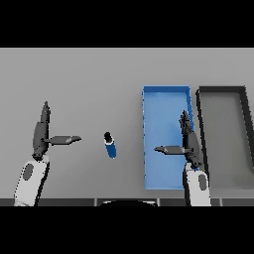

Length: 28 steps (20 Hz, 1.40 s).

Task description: Pick up the blue pipe and place it into the blue bin.

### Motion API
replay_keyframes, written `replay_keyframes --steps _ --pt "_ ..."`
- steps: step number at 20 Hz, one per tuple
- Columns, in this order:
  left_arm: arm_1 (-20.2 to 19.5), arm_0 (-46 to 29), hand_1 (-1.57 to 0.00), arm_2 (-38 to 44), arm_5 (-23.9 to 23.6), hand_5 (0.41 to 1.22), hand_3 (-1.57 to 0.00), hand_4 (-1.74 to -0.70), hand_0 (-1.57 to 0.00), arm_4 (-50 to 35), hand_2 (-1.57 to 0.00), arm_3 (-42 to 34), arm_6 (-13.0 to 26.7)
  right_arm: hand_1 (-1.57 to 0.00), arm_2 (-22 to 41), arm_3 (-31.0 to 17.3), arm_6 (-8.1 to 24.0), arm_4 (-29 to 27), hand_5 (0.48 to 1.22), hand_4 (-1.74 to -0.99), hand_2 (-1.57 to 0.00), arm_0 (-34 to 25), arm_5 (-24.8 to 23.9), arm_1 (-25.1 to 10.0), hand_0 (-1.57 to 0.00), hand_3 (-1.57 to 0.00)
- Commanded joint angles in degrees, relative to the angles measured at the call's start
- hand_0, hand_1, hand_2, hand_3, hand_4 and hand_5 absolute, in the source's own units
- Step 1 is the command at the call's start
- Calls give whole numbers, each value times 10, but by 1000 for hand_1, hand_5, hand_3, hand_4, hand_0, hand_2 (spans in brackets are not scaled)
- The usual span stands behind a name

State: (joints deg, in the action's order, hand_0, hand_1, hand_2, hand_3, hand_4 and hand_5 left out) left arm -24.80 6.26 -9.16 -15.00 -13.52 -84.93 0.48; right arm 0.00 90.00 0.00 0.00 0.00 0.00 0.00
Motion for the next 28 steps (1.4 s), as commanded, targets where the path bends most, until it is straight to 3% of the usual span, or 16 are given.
replay_keyframes --steps 1,6,8,10,13,16,18,23,28 --pt "0 1 1 0 0 594 1 -967 1 0 1 0 -2 1 0 -1 1 0 594 -1210 1 -1 -1 0 1 1" --pt "4 8 1 0 0 594 1 -967 1 0 1 7 -3 1 -3 -5 3 -1 594 -1210 1 -8 1 -4 1 1" --pt "-69 6 1 -27 119 595 1 -969 1 0 1 9 -43 1 35 16 -47 75 592 -1206 1 9 18 -64 1 1" --pt "-101 4 1 -31 172 596 1 -971 1 -4 1 19 -67 1 50 33 -49 104 588 -1195 1 13 22 -85 1 1" --pt "-110 8 1 -40 200 598 1 -967 1 -2 1 23 -81 1 65 49 -49 119 587 -1191 1 27 28 -89 1 1" --pt "-122 -7 1 -54 227 586 1 -970 1 -9 1 -12 -94 1 62 58 -24 119 580 -1181 1 21 30 -97 1 1" --pt "-137 -28 1 -72 257 578 1 -984 1 -9 1 -42 -100 1 63 54 -23 113 579 -1194 1 20 31 -89 1 1" --pt "-149 -41 1 -131 277 496 1 -1031 1 7 1 -121 -8 1 59 61 -25 99 576 -1229 1 22 34 -86 1 1" --pt "-106 -27 1 -189 286 466 1 -1097 1 52 1 -122 6 1 64 61 -17 108 571 -1213 1 17 35 -87 1 1"
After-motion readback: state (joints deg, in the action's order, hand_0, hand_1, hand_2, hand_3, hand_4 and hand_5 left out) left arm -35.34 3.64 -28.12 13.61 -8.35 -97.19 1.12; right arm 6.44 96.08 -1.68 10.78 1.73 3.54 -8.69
